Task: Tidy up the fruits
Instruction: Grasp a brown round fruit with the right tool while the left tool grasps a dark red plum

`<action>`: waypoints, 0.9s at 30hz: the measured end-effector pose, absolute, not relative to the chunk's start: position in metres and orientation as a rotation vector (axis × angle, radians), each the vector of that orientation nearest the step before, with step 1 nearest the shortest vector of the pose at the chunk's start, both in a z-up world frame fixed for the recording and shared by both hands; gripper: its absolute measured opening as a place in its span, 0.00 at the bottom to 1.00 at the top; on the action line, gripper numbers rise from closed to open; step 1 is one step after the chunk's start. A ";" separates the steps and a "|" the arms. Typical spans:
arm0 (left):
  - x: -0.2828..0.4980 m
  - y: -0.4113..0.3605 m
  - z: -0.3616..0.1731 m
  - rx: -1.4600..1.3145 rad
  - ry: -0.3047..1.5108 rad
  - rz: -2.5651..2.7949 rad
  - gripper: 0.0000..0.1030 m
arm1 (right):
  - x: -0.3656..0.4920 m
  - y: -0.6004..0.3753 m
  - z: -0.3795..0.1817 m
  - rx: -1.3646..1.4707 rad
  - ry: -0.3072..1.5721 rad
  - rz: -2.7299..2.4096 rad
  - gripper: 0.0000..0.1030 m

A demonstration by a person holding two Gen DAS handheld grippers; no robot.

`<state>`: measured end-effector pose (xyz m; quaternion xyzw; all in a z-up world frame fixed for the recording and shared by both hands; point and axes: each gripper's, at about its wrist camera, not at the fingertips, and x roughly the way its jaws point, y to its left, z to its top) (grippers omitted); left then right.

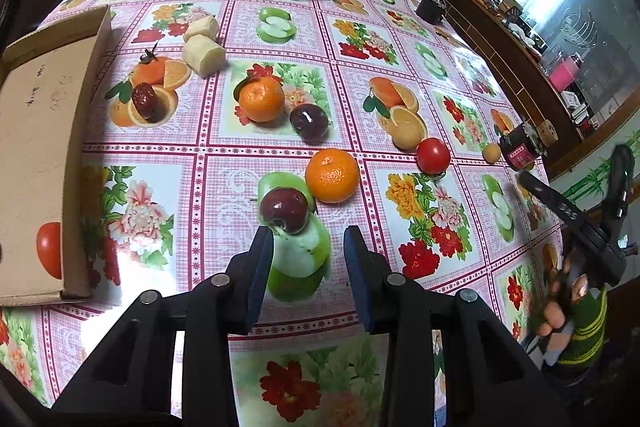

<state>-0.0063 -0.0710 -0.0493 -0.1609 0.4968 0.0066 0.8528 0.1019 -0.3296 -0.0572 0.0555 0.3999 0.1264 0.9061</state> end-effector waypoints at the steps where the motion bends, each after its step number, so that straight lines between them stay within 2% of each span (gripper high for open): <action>1: -0.006 -0.072 -0.050 -0.340 1.049 0.012 0.33 | 0.101 -0.341 -0.056 0.119 0.822 0.218 0.24; 6: -0.003 -0.078 -0.052 -0.339 1.061 0.000 0.33 | 0.125 -0.397 -0.063 0.156 0.821 0.051 0.24; 10: -0.006 -0.079 -0.050 -0.338 1.055 0.001 0.33 | 0.138 -0.401 -0.070 0.154 0.857 0.045 0.27; 14: -0.007 -0.074 -0.053 -0.347 1.062 0.014 0.33 | 0.119 -0.406 -0.060 0.178 0.799 0.037 0.33; 18: -0.006 -0.069 -0.058 -0.356 1.074 0.025 0.33 | 0.090 -0.382 -0.044 0.174 0.721 0.161 0.34; 20: -0.005 -0.070 -0.058 -0.359 1.073 0.021 0.33 | 0.089 -0.357 -0.043 0.164 0.742 0.284 0.38; 27: -0.002 -0.071 -0.058 -0.356 1.069 0.017 0.33 | 0.127 -0.305 -0.062 0.081 0.820 0.330 0.37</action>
